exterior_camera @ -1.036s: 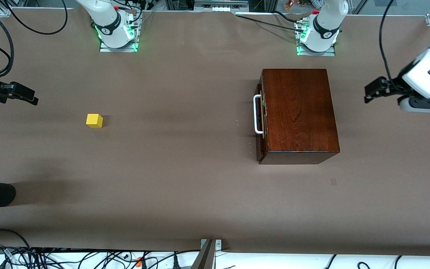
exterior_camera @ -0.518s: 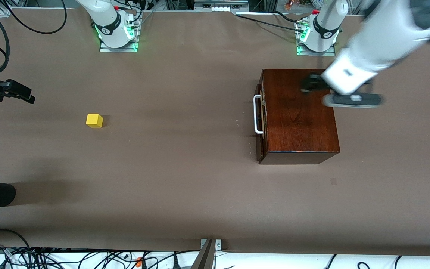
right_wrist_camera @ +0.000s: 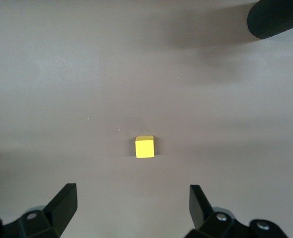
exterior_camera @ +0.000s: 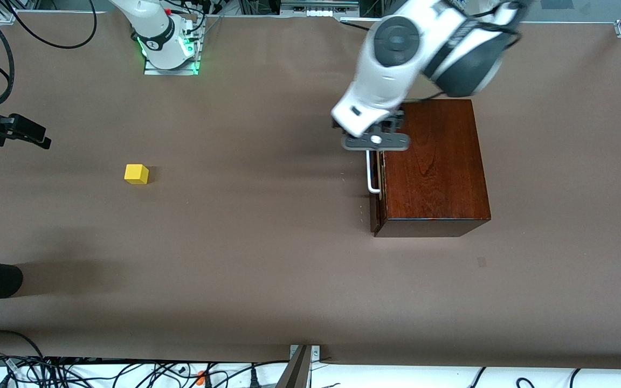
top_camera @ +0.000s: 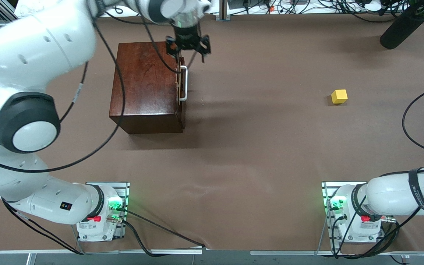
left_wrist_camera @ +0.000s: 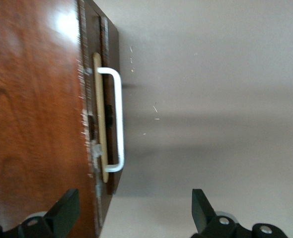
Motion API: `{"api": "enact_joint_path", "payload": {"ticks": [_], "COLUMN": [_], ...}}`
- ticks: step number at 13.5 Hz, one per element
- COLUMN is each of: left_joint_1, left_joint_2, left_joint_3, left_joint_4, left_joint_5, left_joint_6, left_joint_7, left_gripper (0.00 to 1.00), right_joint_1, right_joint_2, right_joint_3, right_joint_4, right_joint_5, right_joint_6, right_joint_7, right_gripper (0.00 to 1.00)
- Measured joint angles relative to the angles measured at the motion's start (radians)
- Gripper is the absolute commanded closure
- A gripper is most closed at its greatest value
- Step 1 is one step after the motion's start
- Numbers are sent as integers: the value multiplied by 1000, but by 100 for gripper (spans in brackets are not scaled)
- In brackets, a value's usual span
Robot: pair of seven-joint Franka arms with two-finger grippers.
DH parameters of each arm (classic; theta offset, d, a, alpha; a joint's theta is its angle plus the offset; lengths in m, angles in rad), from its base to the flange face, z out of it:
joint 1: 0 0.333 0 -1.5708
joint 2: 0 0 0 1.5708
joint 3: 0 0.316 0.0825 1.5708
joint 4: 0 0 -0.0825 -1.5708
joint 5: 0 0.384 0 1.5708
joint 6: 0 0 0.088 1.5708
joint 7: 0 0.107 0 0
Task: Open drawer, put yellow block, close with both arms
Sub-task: 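Reach the left gripper to the white drawer handle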
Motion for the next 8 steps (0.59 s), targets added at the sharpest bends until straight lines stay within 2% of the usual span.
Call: {"api": "enact_joint_path", "payload": {"ticks": [3, 8], "left_joint_1": [-51, -72], "left_joint_2": [59, 113], "left_joint_3": [1, 2], "left_joint_4": [1, -4], "left_joint_5": [56, 91], "left_joint_6": [34, 41], "left_joint_7": [-22, -16], "left_gripper": [0, 0], "right_joint_1": [0, 0], "right_joint_2": [0, 0], "right_joint_3": [0, 0], "right_joint_4": [0, 0], "right_joint_5": [0, 0], "right_joint_6": [0, 0], "right_joint_7": [0, 0], "right_gripper": [0, 0]}}
